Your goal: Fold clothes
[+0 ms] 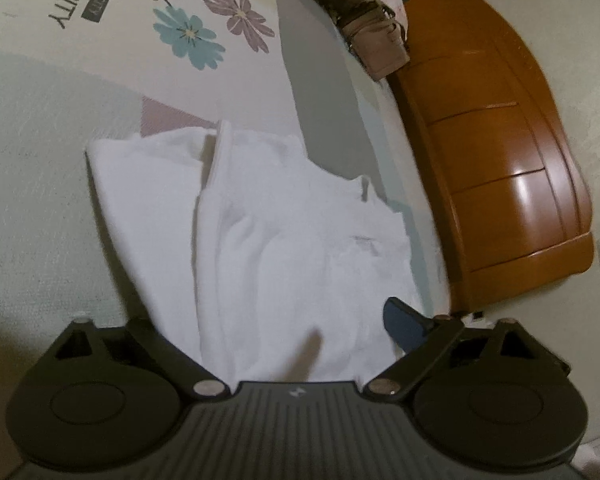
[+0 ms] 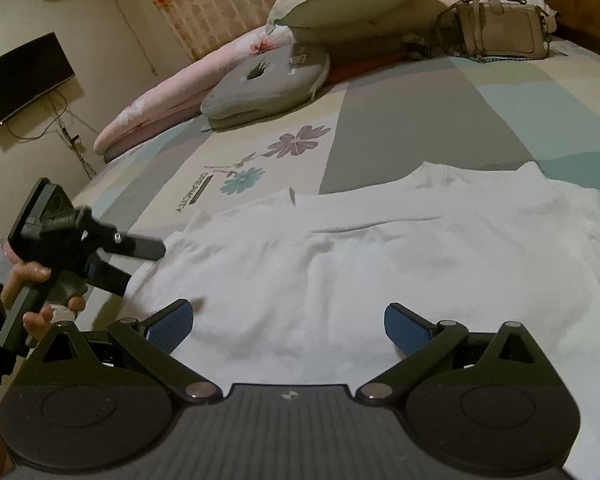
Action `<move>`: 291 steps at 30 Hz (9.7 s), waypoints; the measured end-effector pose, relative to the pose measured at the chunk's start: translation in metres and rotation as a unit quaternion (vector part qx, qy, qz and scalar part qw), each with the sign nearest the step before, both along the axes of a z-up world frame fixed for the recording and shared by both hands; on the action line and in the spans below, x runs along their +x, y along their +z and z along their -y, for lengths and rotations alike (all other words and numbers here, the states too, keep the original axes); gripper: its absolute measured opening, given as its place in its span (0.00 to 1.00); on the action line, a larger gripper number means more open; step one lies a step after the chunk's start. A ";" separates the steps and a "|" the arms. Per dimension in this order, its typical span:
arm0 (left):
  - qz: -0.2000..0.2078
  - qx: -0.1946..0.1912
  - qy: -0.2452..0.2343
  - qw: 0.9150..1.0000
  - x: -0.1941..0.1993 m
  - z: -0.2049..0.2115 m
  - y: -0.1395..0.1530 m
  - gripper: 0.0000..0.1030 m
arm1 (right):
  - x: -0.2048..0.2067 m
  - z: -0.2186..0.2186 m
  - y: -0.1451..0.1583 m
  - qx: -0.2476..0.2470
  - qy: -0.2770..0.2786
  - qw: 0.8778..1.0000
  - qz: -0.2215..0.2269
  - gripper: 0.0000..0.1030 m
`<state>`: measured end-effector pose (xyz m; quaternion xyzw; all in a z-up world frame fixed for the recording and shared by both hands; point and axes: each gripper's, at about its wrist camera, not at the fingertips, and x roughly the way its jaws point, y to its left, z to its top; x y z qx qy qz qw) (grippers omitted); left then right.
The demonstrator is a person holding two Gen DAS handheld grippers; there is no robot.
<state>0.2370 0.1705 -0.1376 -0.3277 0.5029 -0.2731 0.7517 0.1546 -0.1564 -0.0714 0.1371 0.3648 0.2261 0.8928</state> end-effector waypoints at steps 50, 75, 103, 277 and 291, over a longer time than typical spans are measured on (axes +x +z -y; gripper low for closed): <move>0.086 0.227 0.033 0.970 -0.037 0.039 0.024 0.20 | 0.002 -0.053 -0.017 -0.033 -0.044 0.998 -0.040 1.00; 0.066 0.259 0.062 0.962 -0.040 0.054 0.033 0.15 | -0.067 -0.026 0.013 -0.092 -0.007 0.996 0.011 1.00; 0.058 0.326 -0.049 0.942 -0.026 0.178 0.134 0.13 | -0.093 0.050 0.030 -0.071 -0.003 0.993 0.094 1.00; 0.220 0.266 -0.147 0.927 -0.115 0.266 0.041 0.73 | -0.064 0.144 -0.015 -0.129 -0.005 0.991 -0.030 0.13; 0.226 0.232 -0.155 0.934 -0.155 0.260 0.053 0.81 | -0.082 0.137 0.002 -0.117 -0.035 0.993 -0.008 0.36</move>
